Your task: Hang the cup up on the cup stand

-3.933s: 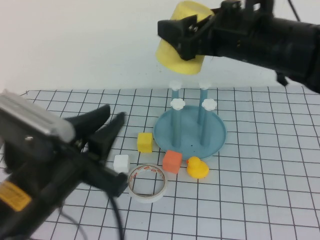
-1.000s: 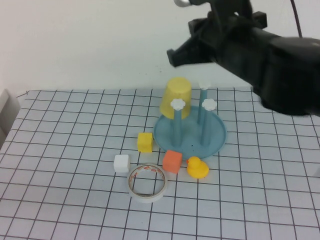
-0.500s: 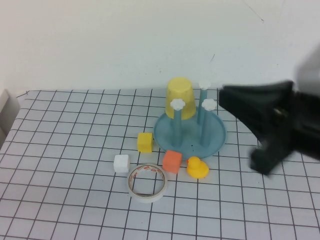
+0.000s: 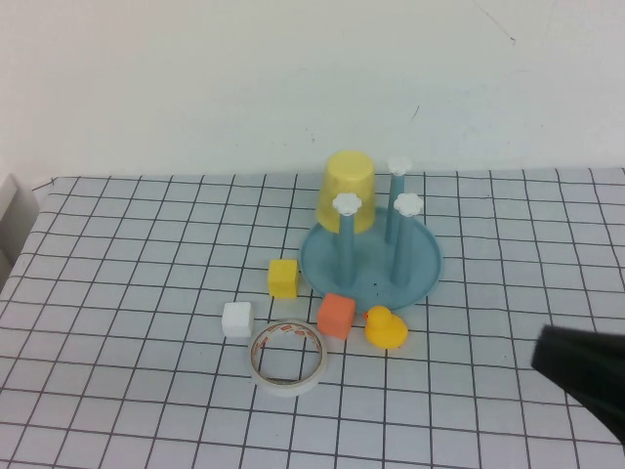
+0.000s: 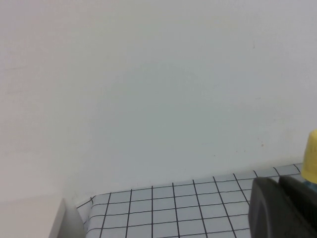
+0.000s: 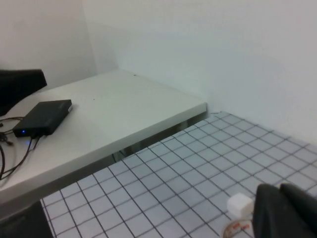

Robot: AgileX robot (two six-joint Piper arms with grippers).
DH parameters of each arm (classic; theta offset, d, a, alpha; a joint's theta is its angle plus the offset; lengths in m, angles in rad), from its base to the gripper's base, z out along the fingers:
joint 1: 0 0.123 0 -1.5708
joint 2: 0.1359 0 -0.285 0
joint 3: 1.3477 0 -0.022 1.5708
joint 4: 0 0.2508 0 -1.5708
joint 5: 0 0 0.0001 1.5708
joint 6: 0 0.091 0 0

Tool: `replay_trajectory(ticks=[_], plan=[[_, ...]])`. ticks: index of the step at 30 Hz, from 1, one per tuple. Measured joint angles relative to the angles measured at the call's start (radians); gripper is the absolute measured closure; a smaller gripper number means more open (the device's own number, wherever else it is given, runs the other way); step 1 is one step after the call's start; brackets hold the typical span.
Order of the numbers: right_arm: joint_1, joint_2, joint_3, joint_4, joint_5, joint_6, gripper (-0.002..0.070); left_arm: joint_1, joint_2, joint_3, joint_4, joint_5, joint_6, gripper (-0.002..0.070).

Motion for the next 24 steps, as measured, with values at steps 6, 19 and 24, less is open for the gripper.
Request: replay_trajectory(ticks=[6,19,24], plan=[[0.000,-0.080,0.093,-0.002,-0.110,0.013,0.0678,0.000,0.000,0.000,0.000,0.000,0.000,0.0676],[0.000,-0.440,0.187,-0.036,-0.310,-0.116,0.0678,0.000,0.000,0.000,0.000,-0.002,0.000,0.0676],[0.000,-0.461,0.265,-0.047,-0.346,-0.108,0.0678,0.000,0.000,0.000,0.000,-0.003,0.000,0.0676]])
